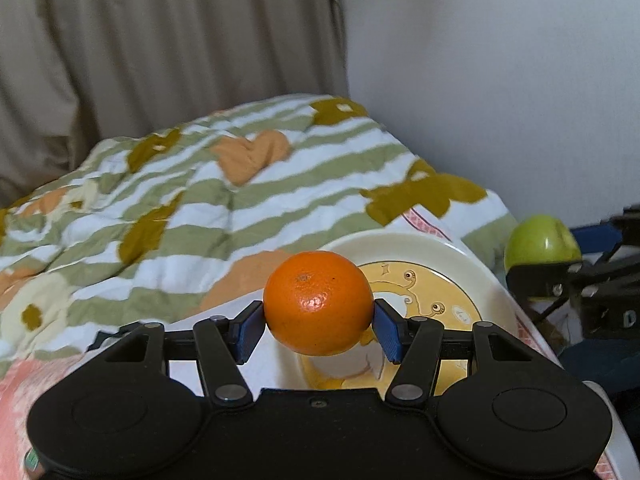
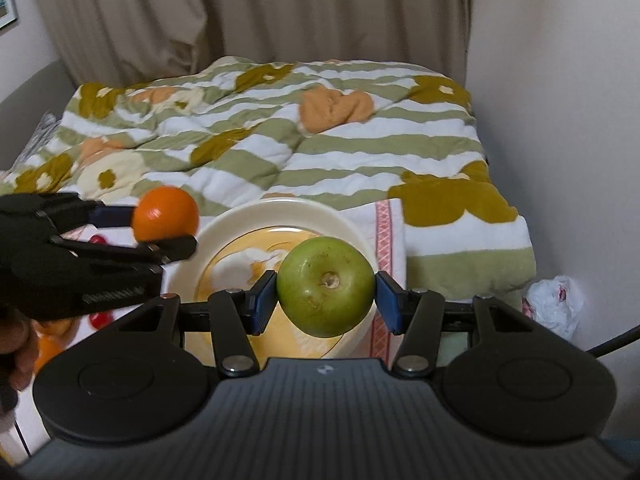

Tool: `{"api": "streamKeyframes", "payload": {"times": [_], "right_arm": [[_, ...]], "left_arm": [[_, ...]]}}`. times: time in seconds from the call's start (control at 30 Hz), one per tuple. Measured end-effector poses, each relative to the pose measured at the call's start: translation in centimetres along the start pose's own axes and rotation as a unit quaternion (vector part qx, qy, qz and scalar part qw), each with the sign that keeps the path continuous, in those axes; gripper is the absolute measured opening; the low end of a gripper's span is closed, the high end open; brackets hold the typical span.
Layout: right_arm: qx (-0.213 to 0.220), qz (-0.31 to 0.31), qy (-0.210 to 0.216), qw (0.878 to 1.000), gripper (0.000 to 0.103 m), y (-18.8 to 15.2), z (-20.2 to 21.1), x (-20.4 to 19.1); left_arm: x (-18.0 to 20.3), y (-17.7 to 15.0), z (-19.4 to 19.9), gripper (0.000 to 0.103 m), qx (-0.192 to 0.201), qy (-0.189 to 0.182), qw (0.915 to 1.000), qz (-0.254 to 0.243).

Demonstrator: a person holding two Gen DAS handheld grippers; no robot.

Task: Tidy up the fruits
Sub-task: 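Carry the orange and green apple to the cream bowl and release both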

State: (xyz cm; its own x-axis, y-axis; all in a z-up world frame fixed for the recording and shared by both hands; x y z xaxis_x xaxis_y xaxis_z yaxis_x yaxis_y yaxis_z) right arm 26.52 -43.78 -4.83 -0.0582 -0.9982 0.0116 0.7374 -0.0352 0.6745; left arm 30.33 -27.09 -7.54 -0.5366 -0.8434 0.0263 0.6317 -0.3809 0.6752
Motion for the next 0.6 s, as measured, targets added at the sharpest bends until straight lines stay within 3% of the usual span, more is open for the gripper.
{"api": "streamKeyframes", "payload": {"times": [0.37,0.47,0.53,0.57,0.6], "right_arm": [[-0.029,-0.041,-0.032,0.998,0.068,0.9,-3.9,1.5],[-0.031,-0.048,-0.039,0.998,0.068,0.8,-4.1,1.8],[-0.031,-0.052,-0.042,0.997,0.068,0.9,-4.2,2.0],[-0.030,-0.053,-0.043,0.997,0.068,0.9,-4.1,2.0],[-0.029,-0.055,-0.044,0.997,0.068,1.0,-4.0,2.1]], "left_arm": [[0.6,0.4,-7.2,0.063,-0.048,-0.035,0.9969,-0.051],[1.0,0.4,-7.8,0.063,-0.042,-0.034,0.9962,-0.069],[1.1,0.5,-7.7,0.071,-0.036,-0.035,0.9959,-0.076],[1.2,0.6,-7.4,0.088,-0.030,-0.040,0.9958,-0.076],[1.2,0.6,-7.1,0.099,-0.025,-0.041,0.9960,-0.076]]}}
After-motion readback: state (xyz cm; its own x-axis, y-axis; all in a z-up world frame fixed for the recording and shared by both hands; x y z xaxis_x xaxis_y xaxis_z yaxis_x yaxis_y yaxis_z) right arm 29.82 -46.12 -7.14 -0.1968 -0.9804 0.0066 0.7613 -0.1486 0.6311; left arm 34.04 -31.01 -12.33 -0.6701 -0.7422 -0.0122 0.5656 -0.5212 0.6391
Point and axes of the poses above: each gripper's, at about its wrist camera, not at the fingertips, and z roughly against the way its jaws point, x to its right, y to its top, the point moved 1 cm from there along -z, roughly the way its jaws point, and after that the axes turned 9 degrees about -y, right-handed, at the moved point
